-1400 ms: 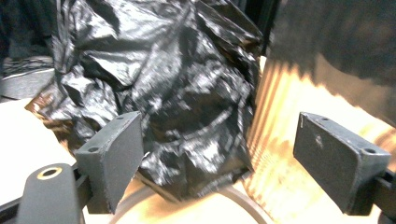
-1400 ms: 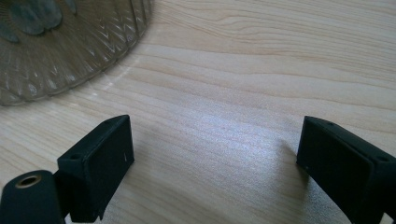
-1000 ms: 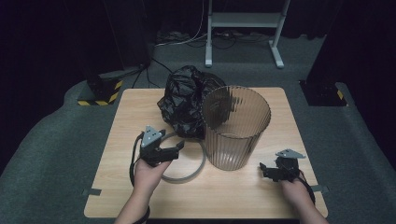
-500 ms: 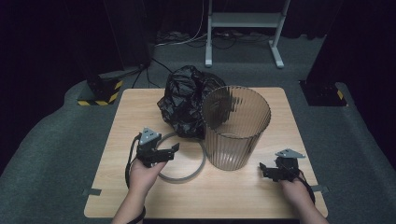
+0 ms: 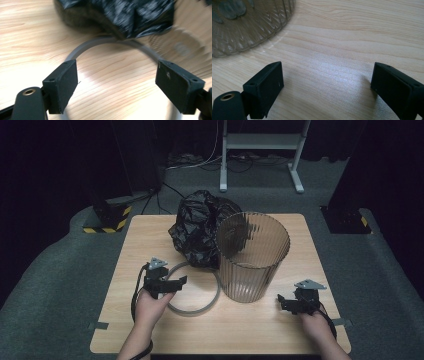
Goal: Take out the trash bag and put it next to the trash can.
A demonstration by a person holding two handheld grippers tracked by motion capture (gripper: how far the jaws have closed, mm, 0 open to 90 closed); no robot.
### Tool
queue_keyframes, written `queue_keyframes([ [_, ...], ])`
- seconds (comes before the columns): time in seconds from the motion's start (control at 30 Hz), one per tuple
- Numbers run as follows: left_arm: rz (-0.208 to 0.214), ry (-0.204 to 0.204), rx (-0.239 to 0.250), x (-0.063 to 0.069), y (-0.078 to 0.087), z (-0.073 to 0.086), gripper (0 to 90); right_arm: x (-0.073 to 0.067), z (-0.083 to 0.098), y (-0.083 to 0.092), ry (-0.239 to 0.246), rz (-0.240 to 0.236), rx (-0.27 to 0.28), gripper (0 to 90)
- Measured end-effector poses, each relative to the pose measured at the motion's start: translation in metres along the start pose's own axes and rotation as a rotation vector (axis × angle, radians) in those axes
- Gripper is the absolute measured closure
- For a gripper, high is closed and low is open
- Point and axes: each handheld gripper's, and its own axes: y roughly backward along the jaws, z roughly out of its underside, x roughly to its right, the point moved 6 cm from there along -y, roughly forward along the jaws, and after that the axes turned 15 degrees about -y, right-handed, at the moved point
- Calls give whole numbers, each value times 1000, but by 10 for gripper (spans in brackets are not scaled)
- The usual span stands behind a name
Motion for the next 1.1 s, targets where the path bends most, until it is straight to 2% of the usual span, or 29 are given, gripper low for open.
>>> queue_keyframes([
  [0.2, -9, 19, -92, -8, -10, 16, 193, 0, 0, 0, 2, -2, 0, 105],
  [0.43, -25, 45, -155, -13, -17, 27, 256, -1, -1, -1, 13, -10, -2, 107],
  [0.57, -60, 49, -213, -17, -23, 38, 301, -1, -1, -1, 14, -14, -5, 107],
  [0.63, -72, 79, -222, -19, -24, 42, 309, -1, -1, -1, 17, -16, -5, 107],
  [0.73, -93, 111, -207, -24, -21, 42, 348, -1, -1, -2, 20, -20, -4, 107],
  [0.8, -88, 129, -210, -25, -20, 44, 370, -1, -2, -2, 21, -21, -4, 106],
  [1.0, -83, 153, -259, -25, -23, 51, 436, -1, -2, -2, 25, -23, -5, 109],
  [1.1, -109, 133, -281, -24, -24, 49, 476, -1, -2, -2, 24, -24, -5, 109],
])
